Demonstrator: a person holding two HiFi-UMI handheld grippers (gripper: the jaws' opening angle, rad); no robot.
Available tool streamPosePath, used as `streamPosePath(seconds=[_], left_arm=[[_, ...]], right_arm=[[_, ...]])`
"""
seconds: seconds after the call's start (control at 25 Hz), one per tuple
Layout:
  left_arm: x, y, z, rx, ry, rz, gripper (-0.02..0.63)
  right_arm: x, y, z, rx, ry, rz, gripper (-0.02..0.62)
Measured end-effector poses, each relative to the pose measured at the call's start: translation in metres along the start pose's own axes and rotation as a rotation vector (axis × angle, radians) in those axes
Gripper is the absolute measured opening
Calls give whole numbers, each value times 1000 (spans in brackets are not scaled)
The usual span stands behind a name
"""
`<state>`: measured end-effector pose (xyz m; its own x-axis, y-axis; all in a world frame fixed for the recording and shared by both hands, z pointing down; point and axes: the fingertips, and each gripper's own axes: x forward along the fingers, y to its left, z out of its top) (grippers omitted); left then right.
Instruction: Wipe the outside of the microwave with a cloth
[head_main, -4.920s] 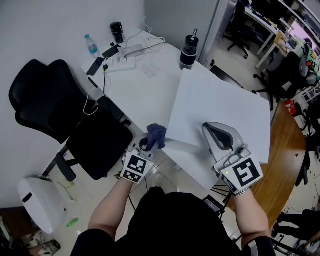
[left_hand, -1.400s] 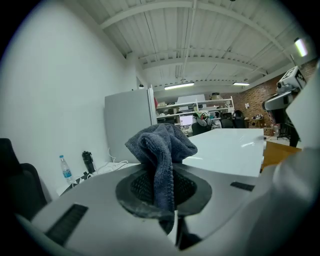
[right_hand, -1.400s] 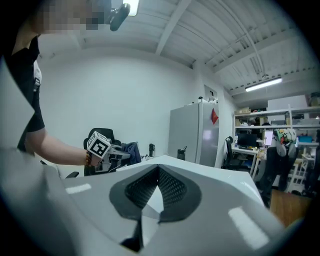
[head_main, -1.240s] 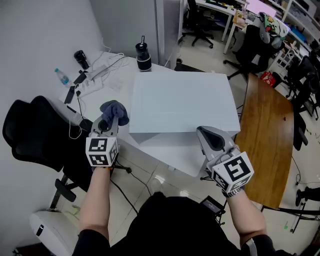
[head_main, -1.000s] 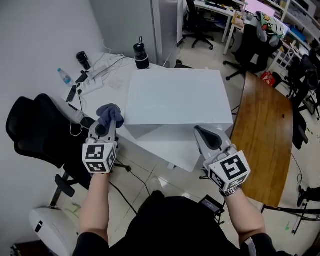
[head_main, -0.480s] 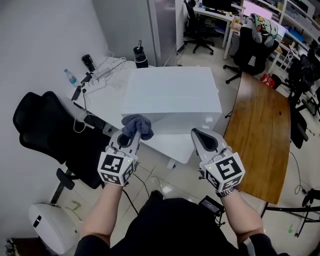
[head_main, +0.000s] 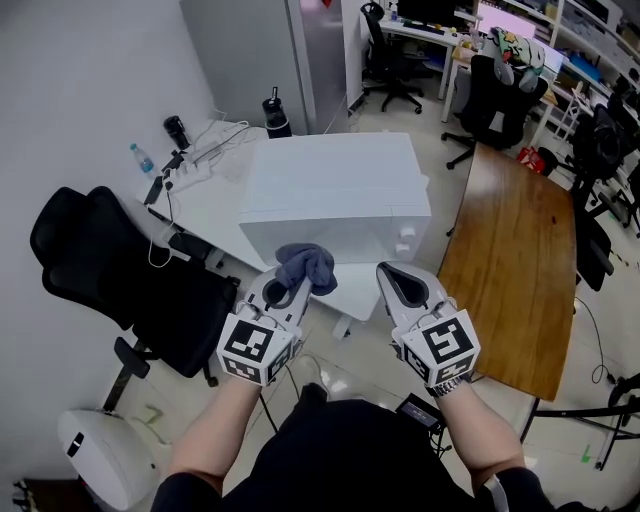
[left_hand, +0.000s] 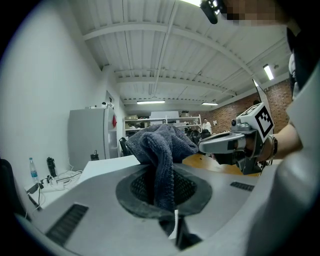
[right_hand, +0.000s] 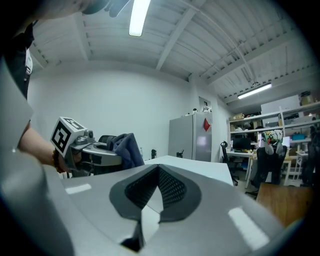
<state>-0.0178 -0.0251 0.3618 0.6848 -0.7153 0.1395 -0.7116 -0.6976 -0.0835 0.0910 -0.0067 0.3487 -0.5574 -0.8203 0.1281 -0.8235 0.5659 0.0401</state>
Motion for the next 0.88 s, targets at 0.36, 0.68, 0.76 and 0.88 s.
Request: streamPosePath(seconds=[0.36, 0.68, 0.76, 0.88], left_arm=[[1, -36, 5, -4, -1, -45, 31], [-2, -55, 4, 5, 3, -54, 31], [-2, -56, 4, 4, 4, -56, 31], [-2, -57, 4, 9, 8, -61, 31]], right_arm=[[-15, 4, -3, 0, -3, -3, 0], [-28, 5, -9, 4, -3, -2, 0], [-28, 5, -8, 6, -2, -3, 0], [-29, 5, -7, 9, 0, -5, 0]])
